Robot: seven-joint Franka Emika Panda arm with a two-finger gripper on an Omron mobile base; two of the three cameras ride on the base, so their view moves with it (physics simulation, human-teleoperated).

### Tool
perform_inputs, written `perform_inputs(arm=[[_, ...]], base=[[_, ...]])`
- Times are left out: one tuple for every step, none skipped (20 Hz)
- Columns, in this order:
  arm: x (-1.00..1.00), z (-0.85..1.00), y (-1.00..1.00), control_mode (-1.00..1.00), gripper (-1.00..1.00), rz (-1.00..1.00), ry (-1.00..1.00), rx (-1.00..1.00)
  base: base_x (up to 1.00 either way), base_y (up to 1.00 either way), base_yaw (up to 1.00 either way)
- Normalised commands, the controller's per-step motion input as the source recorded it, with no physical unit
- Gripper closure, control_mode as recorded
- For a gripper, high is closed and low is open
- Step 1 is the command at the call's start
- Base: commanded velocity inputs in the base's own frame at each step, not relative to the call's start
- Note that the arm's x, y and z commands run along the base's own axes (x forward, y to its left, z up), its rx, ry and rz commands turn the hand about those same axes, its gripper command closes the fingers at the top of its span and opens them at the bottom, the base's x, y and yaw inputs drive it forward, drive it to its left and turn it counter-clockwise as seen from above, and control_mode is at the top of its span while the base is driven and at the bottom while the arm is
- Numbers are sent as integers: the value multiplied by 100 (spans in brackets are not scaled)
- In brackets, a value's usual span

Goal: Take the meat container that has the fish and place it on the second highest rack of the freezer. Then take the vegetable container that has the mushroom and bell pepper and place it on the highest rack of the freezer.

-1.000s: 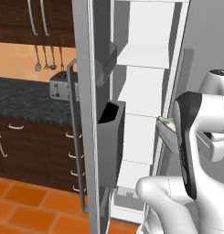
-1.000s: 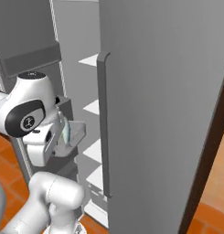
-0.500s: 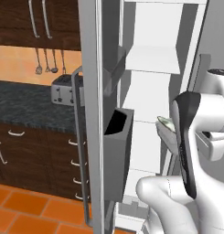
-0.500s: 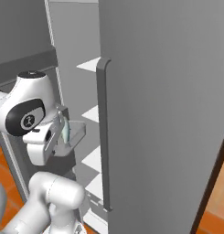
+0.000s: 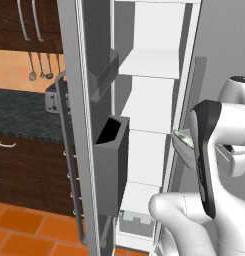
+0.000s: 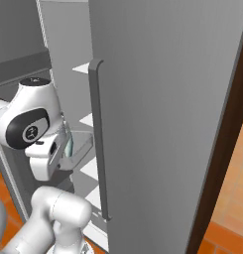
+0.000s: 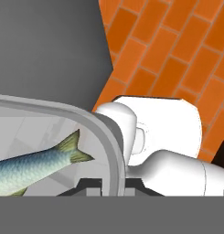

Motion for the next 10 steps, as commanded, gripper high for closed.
perform_inputs(arm=[[0, 0, 0, 100, 100, 0, 0, 0], [0, 0, 0, 100, 100, 0, 0, 0], [0, 0, 0, -100, 100, 0, 0, 0], [0, 0, 7, -100, 100, 0, 0, 0], [0, 0, 18, -100, 100, 0, 0, 0], [0, 0, 40, -100, 100, 0, -1, 0], [0, 0, 54, -100, 100, 0, 0, 0], [0, 0, 72, -100, 100, 0, 0, -1], [0, 0, 68, -100, 100, 0, -2, 0], [0, 0, 69, -100, 100, 0, -5, 0]], base=[[0, 0, 0], [0, 0, 0], [0, 0, 0], [0, 0, 0], [0, 0, 0], [0, 0, 0], [0, 0, 0], [0, 0, 0], [0, 0, 0], [0, 0, 0]])
